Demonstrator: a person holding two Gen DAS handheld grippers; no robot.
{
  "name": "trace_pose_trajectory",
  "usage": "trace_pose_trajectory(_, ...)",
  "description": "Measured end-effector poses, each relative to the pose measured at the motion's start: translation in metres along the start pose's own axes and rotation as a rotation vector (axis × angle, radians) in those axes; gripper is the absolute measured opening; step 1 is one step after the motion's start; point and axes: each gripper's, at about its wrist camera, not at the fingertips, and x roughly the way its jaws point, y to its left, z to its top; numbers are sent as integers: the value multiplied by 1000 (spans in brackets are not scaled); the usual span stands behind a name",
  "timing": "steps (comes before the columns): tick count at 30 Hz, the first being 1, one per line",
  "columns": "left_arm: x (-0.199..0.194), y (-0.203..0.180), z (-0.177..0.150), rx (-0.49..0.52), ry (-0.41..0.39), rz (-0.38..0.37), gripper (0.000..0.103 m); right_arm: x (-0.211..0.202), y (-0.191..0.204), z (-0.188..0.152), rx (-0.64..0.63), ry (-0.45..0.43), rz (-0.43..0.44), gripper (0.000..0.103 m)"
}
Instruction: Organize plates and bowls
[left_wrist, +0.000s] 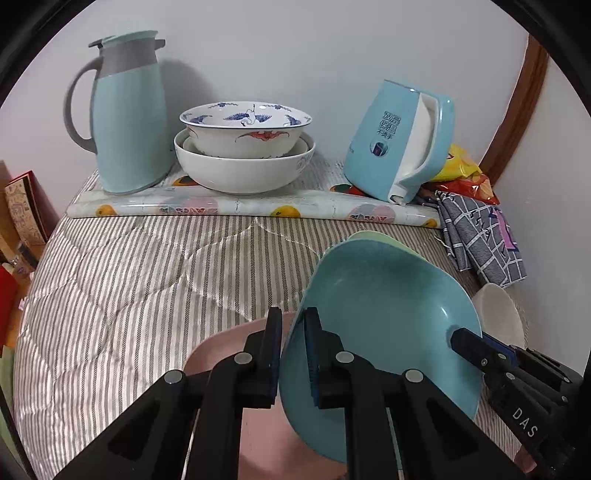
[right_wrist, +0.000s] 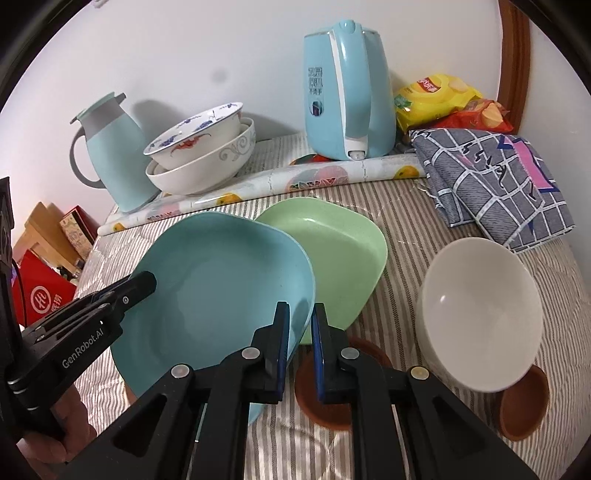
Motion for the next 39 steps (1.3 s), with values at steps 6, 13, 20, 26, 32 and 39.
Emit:
trace_pose_trajectory(6, -17, -3, -7, -8, -13, 5, 12, -19, 2, -6, -5, -22, 5, 11)
trace_pose_trajectory(13, -38, -5, -14, -11, -35, 21, 12, -39, 5, -12, -18, -48, 16, 11)
trace_pose_trajectory(20, -55, -2, -22, -21, -58, 44, 12, -52, 13, -21, -33, -66, 27, 10)
trace_pose_trajectory(26, -65, 4, -30, -34, -63, 57, 12, -57, 19, -28, -44, -66, 40, 10)
trace_pose_trajectory(32, -72, 8, -37, -41, -64, 70, 12, -61, 25, -37, -53, -65, 48, 10)
trace_pose_trajectory(39, -73, 19, -48, -60, -46, 92, 12, -54, 32, -46, -67, -41, 62, 10)
